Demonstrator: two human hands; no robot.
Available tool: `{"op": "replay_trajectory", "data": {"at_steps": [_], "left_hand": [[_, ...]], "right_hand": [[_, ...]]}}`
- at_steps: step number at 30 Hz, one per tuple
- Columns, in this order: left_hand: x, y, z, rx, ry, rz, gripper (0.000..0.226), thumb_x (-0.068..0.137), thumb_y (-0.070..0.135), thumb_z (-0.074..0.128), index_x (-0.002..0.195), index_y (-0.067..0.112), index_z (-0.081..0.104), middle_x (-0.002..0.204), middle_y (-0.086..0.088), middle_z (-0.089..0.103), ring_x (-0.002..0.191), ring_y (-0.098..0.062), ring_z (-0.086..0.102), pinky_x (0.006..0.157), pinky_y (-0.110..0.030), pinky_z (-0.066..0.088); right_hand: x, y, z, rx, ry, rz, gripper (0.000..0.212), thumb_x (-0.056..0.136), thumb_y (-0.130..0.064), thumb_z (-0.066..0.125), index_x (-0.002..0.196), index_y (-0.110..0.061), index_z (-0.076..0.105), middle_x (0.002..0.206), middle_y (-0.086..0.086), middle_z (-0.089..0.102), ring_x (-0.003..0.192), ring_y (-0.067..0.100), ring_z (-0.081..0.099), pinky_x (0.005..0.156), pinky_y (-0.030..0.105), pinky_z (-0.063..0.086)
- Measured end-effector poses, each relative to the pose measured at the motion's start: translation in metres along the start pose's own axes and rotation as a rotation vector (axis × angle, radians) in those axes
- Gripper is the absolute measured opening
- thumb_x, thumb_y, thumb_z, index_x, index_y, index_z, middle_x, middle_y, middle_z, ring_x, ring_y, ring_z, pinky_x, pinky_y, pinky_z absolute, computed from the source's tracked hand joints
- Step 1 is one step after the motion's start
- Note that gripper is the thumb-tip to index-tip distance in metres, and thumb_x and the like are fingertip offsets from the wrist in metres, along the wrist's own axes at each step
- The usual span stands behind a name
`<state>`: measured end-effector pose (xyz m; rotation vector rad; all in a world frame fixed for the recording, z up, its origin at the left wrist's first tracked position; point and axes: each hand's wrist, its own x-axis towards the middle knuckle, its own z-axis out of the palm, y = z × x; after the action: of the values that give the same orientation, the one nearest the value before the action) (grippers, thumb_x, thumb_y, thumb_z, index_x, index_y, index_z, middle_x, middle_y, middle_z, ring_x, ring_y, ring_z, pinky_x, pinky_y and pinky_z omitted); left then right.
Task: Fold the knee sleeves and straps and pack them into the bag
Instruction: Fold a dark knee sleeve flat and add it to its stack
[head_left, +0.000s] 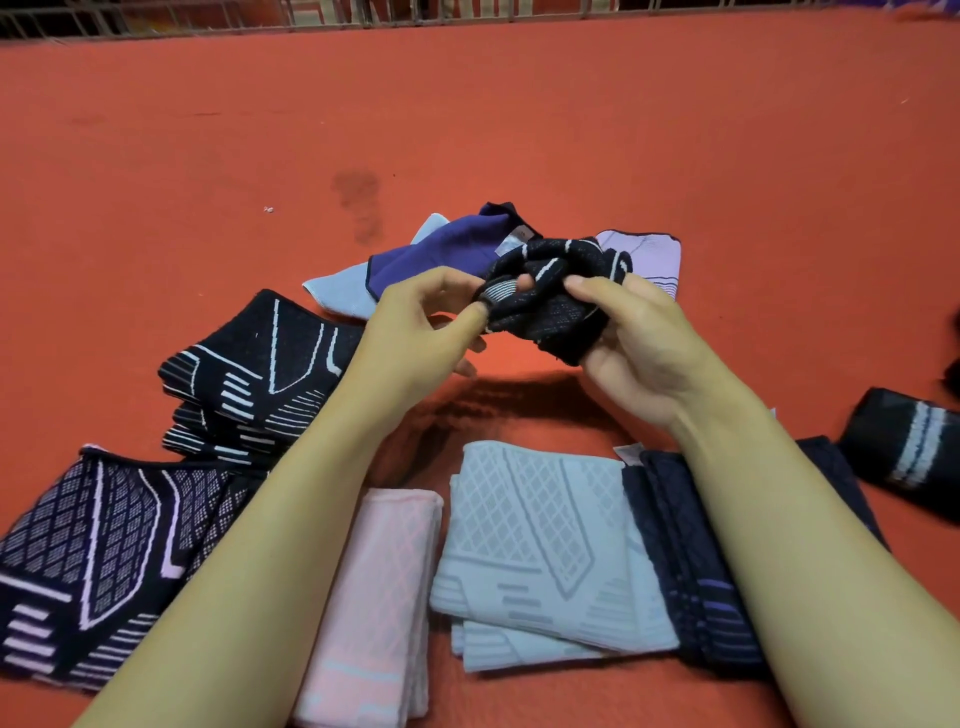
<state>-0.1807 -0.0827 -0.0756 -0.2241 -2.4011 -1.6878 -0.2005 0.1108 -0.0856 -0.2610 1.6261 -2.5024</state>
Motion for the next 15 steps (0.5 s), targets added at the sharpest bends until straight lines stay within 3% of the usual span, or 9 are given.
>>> {"op": "replay_trajectory", "data": {"at_steps": [2, 5, 9, 11, 13, 15], "left_hand": [[0.002, 0.001, 0.000, -0.106, 0.038, -0.043, 0.013, 0.100, 0.003, 0.060, 0.099, 0.012, 0.070, 0.081, 0.001, 0.066, 0.064, -0.009, 0.059, 0.055, -0.025, 0.053], [0.006, 0.006, -0.004, -0.519, 0.080, -0.222, 0.010, 0.100, 0.009, 0.056, 0.097, 0.016, 0.063, 0.078, 0.006, 0.057, 0.061, -0.009, 0.049, 0.052, -0.022, 0.046], [0.006, 0.011, -0.007, -0.869, 0.058, -0.373, 0.017, 0.094, 0.008, 0.046, 0.093, 0.020, 0.059, 0.077, 0.004, 0.052, 0.059, -0.010, 0.045, 0.051, -0.021, 0.041], [0.006, 0.009, -0.009, -0.768, -0.026, -0.354, 0.028, 0.092, 0.002, 0.041, 0.086, 0.023, 0.059, 0.083, 0.003, 0.056, 0.069, -0.011, 0.054, 0.059, -0.022, 0.047], [0.006, 0.005, -0.010, -0.506, -0.115, -0.261, 0.036, 0.089, -0.007, 0.039, 0.082, 0.020, 0.061, 0.087, 0.002, 0.063, 0.082, -0.011, 0.061, 0.069, -0.024, 0.053], [0.005, 0.001, -0.010, -0.323, -0.171, -0.205, 0.031, 0.091, -0.005, 0.047, 0.088, 0.016, 0.068, 0.091, -0.001, 0.071, 0.088, -0.010, 0.066, 0.075, -0.027, 0.056]], "right_hand": [[0.004, 0.000, 0.000, -0.056, 0.126, -0.011, 0.023, 0.104, -0.007, 0.052, 0.122, -0.007, 0.066, 0.107, 0.015, 0.072, 0.101, 0.029, 0.066, 0.086, 0.044, 0.050], [0.008, -0.001, -0.004, -0.091, 0.308, -0.049, 0.020, 0.100, -0.018, 0.065, 0.117, -0.009, 0.071, 0.097, 0.009, 0.074, 0.089, 0.025, 0.068, 0.074, 0.041, 0.051], [0.006, -0.001, -0.001, -0.120, 0.307, -0.099, 0.017, 0.096, -0.025, 0.073, 0.106, -0.012, 0.076, 0.098, 0.010, 0.074, 0.087, 0.024, 0.069, 0.070, 0.040, 0.053], [0.005, -0.003, -0.002, -0.110, 0.263, -0.103, 0.014, 0.095, -0.027, 0.074, 0.101, -0.015, 0.077, 0.099, 0.009, 0.074, 0.089, 0.024, 0.068, 0.074, 0.041, 0.051], [0.005, -0.005, -0.004, -0.111, 0.225, -0.081, 0.020, 0.091, -0.037, 0.076, 0.098, -0.018, 0.078, 0.100, 0.007, 0.073, 0.092, 0.023, 0.068, 0.078, 0.041, 0.049], [0.006, -0.005, -0.003, -0.170, 0.243, -0.079, 0.033, 0.083, -0.052, 0.077, 0.092, -0.021, 0.080, 0.095, 0.003, 0.073, 0.088, 0.020, 0.067, 0.076, 0.039, 0.049]]}}
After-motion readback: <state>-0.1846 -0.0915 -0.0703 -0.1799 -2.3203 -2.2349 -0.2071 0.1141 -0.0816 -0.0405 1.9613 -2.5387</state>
